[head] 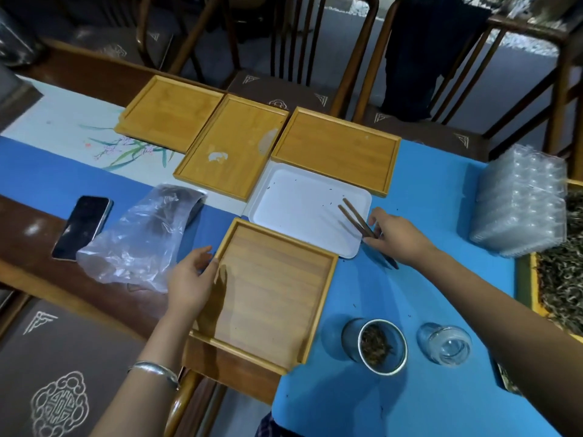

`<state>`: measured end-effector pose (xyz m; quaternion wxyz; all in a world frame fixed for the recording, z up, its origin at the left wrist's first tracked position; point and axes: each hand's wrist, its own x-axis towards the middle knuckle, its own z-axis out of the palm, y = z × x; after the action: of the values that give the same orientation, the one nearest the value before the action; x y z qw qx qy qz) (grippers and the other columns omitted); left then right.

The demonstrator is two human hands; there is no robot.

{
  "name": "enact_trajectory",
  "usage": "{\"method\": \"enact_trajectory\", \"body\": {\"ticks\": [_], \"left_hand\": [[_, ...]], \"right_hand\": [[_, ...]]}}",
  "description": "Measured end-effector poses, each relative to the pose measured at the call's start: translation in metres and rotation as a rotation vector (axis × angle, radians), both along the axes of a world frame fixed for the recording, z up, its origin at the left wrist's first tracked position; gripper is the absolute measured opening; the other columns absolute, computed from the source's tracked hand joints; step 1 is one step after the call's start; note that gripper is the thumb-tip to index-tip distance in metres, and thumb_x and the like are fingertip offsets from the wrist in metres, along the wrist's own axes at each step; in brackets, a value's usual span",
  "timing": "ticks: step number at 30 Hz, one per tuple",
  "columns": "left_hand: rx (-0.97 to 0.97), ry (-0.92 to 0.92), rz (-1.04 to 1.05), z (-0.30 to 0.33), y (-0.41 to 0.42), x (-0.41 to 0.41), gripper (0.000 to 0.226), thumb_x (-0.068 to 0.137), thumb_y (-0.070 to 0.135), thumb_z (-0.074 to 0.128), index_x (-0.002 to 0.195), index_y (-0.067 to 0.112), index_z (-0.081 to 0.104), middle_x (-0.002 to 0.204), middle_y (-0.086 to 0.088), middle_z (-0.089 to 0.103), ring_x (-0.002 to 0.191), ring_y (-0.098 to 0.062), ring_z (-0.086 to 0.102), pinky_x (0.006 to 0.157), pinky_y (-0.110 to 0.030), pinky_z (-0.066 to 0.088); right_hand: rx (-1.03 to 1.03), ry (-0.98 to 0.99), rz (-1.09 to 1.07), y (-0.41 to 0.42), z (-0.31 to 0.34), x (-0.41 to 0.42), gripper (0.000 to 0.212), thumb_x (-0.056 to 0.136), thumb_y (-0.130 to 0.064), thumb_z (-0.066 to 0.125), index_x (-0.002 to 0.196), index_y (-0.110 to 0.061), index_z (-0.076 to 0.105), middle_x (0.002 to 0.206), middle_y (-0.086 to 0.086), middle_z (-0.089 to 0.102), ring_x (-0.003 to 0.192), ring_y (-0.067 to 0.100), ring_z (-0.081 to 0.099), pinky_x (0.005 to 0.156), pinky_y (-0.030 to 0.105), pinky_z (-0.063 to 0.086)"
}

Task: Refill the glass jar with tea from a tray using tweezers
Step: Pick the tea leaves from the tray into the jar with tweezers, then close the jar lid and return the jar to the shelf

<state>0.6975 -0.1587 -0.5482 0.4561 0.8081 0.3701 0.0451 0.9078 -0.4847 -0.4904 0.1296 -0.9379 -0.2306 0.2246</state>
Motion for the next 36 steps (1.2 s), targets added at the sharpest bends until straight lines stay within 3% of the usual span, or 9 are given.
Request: {"method": "enact_trajectory", "body": {"ticks": [4, 11, 18, 22, 25, 28, 32, 34, 36], "left_hand": [[-0.017, 0.015, 0.02, -0.006, -0.007, -0.003, 0.027, 0.095, 0.016, 0.06, 0.122, 0.014, 0.065, 0.11, 0.001, 0.068, 0.104, -0.018, 0.063, 0.089, -0.034, 0.049], [-0.099, 0.012, 0.079, -0.008, -0.008, -0.003, 0.027, 0.095, 0.011, 0.058, 0.122, 0.015, 0.065, 0.113, -0.003, 0.067, 0.108, -0.021, 0.062, 0.096, -0.045, 0.051], [-0.051, -0.099, 0.022, 0.018, -0.025, -0.012, 0.029, 0.096, 0.016, 0.058, 0.124, 0.021, 0.062, 0.126, -0.002, 0.06, 0.115, -0.019, 0.058, 0.096, -0.037, 0.047], [-0.101, -0.215, -0.181, 0.051, -0.073, -0.024, 0.028, 0.095, 0.006, 0.058, 0.116, 0.024, 0.065, 0.117, 0.004, 0.065, 0.11, -0.014, 0.062, 0.085, -0.016, 0.049], [-0.274, -0.199, -0.371, 0.062, -0.118, -0.031, 0.026, 0.092, 0.018, 0.064, 0.116, 0.029, 0.067, 0.117, 0.01, 0.068, 0.111, -0.006, 0.062, 0.09, -0.022, 0.05], [-0.385, -0.145, -0.533, 0.057, -0.154, -0.031, 0.046, 0.082, 0.015, 0.077, 0.122, 0.032, 0.062, 0.123, 0.018, 0.065, 0.116, -0.001, 0.058, 0.101, -0.03, 0.048], [-0.354, -0.062, -0.796, 0.038, -0.179, -0.026, 0.091, 0.067, 0.034, 0.089, 0.142, 0.043, 0.038, 0.142, 0.023, 0.047, 0.131, 0.007, 0.043, 0.104, -0.011, 0.036], [-0.313, -0.035, -0.874, 0.027, -0.189, -0.022, 0.105, 0.062, 0.046, 0.088, 0.148, 0.047, 0.027, 0.146, 0.026, 0.039, 0.134, 0.01, 0.036, 0.106, -0.014, 0.033], [-0.326, -0.046, -0.902, 0.017, -0.199, -0.02, 0.11, 0.06, 0.047, 0.089, 0.149, 0.048, 0.023, 0.148, 0.027, 0.036, 0.136, 0.011, 0.032, 0.109, -0.018, 0.031]], "right_hand": [[-0.002, 0.022, -0.008, -0.01, -0.022, -0.005, 0.022, 0.087, -0.027, 0.065, 0.091, -0.016, 0.047, 0.079, 0.004, 0.059, 0.072, 0.025, 0.056, 0.061, 0.037, 0.045], [0.023, 0.003, 0.004, -0.014, -0.041, -0.007, 0.027, 0.085, -0.031, 0.067, 0.092, -0.019, 0.044, 0.085, 0.0, 0.056, 0.074, 0.022, 0.053, 0.061, 0.036, 0.044], [0.185, -0.096, -0.124, -0.047, -0.018, -0.022, 0.031, 0.087, -0.042, 0.063, 0.1, -0.019, 0.047, 0.097, -0.004, 0.049, 0.081, 0.015, 0.052, 0.069, 0.036, 0.047], [0.29, -0.19, -0.354, -0.11, -0.003, -0.058, 0.023, 0.091, -0.035, 0.059, 0.102, -0.015, 0.054, 0.099, 0.001, 0.057, 0.082, 0.019, 0.06, 0.074, 0.036, 0.05], [0.215, -0.16, -0.434, -0.151, -0.002, -0.096, 0.028, 0.091, -0.037, 0.058, 0.107, -0.014, 0.054, 0.103, 0.004, 0.059, 0.086, 0.02, 0.061, 0.076, 0.038, 0.051], [0.106, -0.098, -0.438, -0.174, -0.005, -0.13, 0.04, 0.088, -0.044, 0.059, 0.116, -0.016, 0.052, 0.107, 0.004, 0.057, 0.093, 0.02, 0.06, 0.075, 0.037, 0.05], [0.049, -0.047, -0.536, -0.181, -0.016, -0.15, 0.05, 0.088, -0.054, 0.055, 0.118, -0.014, 0.053, 0.112, 0.009, 0.058, 0.098, 0.024, 0.058, 0.075, 0.034, 0.044], [0.046, 0.01, -0.691, -0.174, -0.022, -0.142, 0.056, 0.089, -0.057, 0.05, 0.111, -0.006, 0.059, 0.107, 0.016, 0.063, 0.096, 0.03, 0.061, 0.072, 0.035, 0.043], [0.008, 0.157, -0.796, -0.165, -0.024, -0.131, 0.064, 0.089, -0.062, 0.048, 0.086, 0.0, 0.062, 0.087, 0.02, 0.065, 0.085, 0.035, 0.062, 0.068, 0.038, 0.043]]}}
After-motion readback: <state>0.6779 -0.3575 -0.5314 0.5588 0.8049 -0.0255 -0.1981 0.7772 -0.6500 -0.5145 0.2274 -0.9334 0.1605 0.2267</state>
